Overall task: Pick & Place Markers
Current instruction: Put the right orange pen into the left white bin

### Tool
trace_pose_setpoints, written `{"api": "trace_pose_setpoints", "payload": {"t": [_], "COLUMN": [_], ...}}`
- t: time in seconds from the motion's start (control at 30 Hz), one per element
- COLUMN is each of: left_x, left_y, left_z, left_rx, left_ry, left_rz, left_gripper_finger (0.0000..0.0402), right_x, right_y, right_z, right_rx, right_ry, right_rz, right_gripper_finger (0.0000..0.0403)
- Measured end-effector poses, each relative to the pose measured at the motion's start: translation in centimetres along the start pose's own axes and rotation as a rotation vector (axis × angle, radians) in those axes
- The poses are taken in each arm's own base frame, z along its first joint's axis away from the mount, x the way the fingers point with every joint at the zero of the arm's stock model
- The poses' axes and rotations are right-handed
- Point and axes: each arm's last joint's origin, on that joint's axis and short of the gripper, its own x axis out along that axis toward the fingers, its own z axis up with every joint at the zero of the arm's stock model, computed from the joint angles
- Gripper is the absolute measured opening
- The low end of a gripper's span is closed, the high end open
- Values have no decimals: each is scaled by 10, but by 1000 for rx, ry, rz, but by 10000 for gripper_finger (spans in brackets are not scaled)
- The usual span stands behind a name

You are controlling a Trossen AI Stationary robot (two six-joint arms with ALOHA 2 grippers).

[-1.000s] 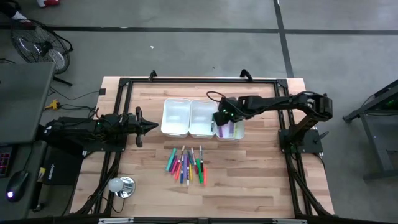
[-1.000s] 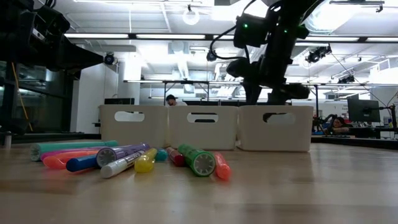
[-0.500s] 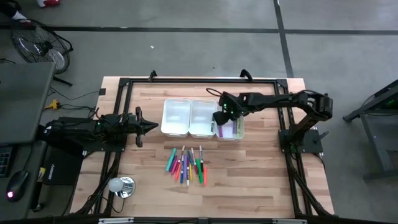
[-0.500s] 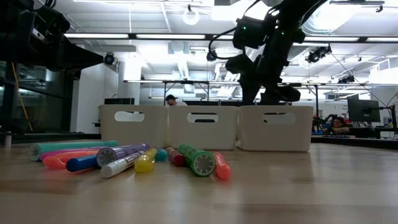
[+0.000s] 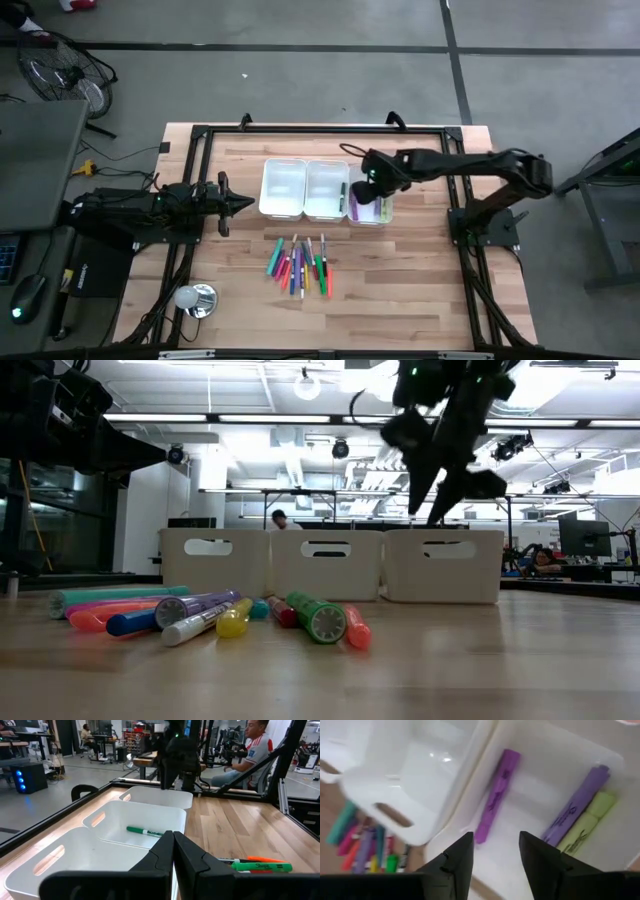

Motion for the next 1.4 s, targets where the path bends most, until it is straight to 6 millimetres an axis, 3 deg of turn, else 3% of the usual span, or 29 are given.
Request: {"api": "trace_pose_setpoints", "payload": {"t": [0.13,0.27,0.57,1.0,1.2,1.4], "left_x": [0,0,0,0,0,0], "left_y": [0,0,0,0,0,0], "left_z": [0,0,0,0,0,0], "left_rx": [0,0,0,0,0,0], "left_ry": [1,0,0,0,0,0], "left_rz": [0,0,0,0,0,0], "left_gripper_finger": [7,7,7,7,7,7], "right_x": [-13,-14,2,11,31,69], "right_y": [11,23,48,116,143,161], "right_z": [-16,-35,-72,-87,-106,-138], "right_rx": [23,68,210,229,249,278], "right_ry": [-38,-16,15,61,108,218], "right_rz": [37,72,92,-30,-130,-186], "right_gripper_finger": [144,144,144,144,144,144]}}
